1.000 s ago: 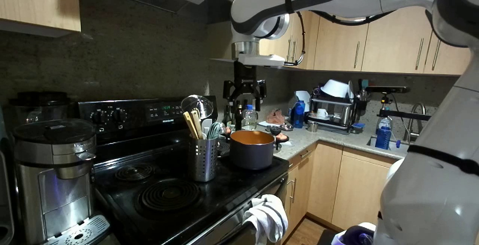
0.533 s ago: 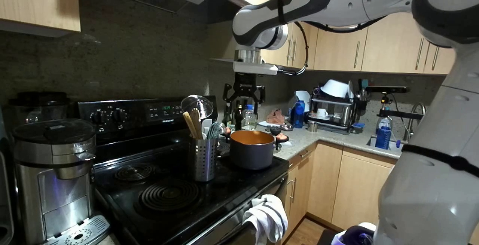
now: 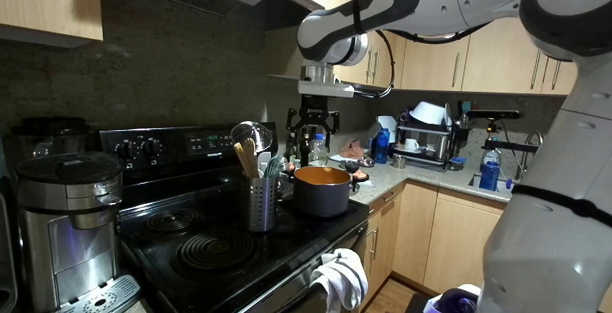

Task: Put the whisk inside the pot

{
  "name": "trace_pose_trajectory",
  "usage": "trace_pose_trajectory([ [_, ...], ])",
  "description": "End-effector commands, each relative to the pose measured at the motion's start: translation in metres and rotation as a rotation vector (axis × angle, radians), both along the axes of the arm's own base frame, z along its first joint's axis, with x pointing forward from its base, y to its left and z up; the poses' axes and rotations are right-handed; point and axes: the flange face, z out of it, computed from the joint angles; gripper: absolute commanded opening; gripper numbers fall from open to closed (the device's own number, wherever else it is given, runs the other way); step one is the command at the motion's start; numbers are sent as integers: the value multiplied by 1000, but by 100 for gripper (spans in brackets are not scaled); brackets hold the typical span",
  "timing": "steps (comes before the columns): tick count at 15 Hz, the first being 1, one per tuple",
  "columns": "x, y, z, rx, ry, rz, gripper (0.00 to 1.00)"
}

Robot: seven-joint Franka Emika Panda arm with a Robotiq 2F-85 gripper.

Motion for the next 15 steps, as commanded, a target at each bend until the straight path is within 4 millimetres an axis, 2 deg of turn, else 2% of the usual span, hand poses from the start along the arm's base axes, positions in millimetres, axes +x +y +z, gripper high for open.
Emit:
trace_pose_trajectory([
  [1, 11, -4, -3, -5, -23, -39, 100],
  [5, 31, -6, -12, -28, -62, -43, 100],
  [12, 71, -14, -51, -63, -98, -80, 100],
  [15, 90, -12, -53, -71, -113, -83, 100],
])
